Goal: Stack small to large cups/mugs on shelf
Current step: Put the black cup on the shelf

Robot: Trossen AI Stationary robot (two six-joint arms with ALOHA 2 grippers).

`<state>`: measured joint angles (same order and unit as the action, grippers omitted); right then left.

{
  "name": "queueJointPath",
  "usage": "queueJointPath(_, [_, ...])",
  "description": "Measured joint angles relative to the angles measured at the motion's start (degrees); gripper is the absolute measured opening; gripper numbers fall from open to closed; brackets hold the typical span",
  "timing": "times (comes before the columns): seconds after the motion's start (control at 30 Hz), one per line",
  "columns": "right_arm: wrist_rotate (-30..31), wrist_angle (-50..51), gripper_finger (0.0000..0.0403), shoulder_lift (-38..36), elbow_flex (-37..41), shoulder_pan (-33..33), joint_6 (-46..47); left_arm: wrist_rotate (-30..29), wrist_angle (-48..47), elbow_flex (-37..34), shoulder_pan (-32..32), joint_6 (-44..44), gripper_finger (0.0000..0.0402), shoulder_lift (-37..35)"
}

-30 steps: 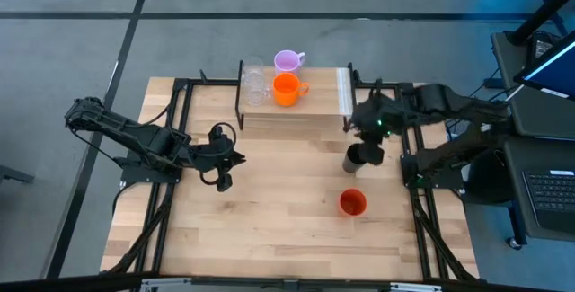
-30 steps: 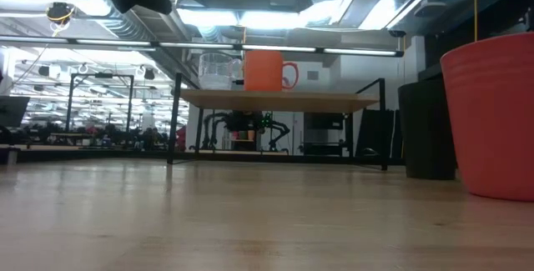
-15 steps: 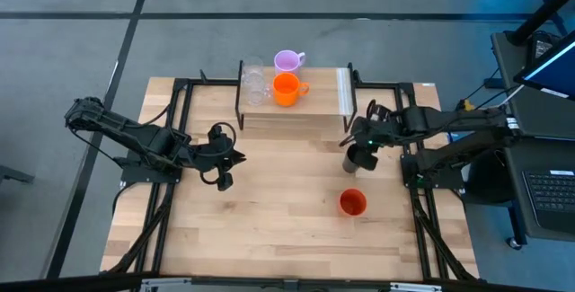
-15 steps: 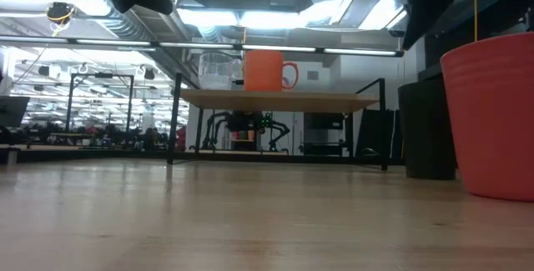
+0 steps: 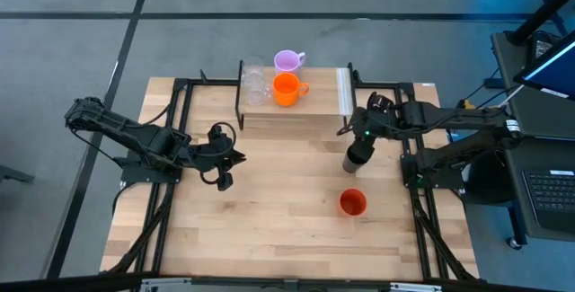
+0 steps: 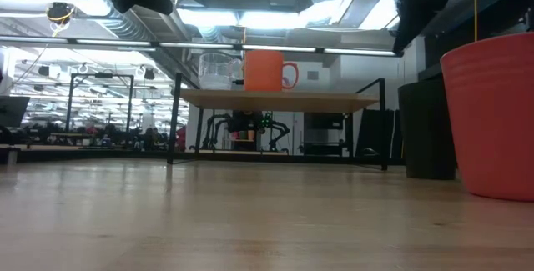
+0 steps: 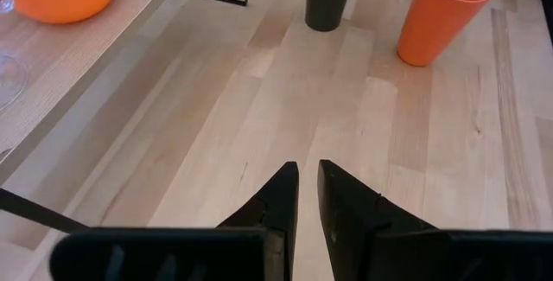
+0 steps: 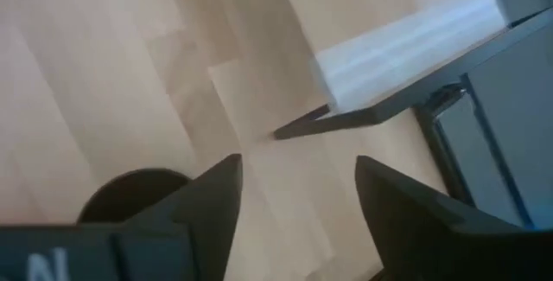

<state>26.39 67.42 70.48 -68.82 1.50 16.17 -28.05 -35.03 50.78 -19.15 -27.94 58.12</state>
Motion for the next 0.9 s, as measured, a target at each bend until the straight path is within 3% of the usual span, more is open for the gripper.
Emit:
queueJointPath(0.13, [-8.28,1.12,0.0236,0.0,1.25,0.29,-1.41,0.02,0.0,0.0,-0.01,0.0,0.0041,0.01])
queueJointPath(0.23, [-11.2,-0.45,0.0236,-0.12,3.7,0.99,-1.54,0.0,-0.02,0.0,-0.01,0.02,0.0041,-0.01])
queueJointPath(0.47, [-13.13,-4.11,0.0236,-0.13,10.45,3.96,-3.29,0.0,-0.02,0.0,-0.01,0.02,0.0041,-0.01])
queueJointPath(0.63, [-18.02,-8.36,0.0236,-0.13,13.79,5.91,-6.01,0.0,-0.02,0.0,0.0,0.02,0.0041,0.0])
queueJointPath(0.9, [-19.25,-14.06,0.0234,-0.13,19.01,8.28,-9.21,0.0,-0.02,0.0,0.01,0.04,0.0041,-0.01])
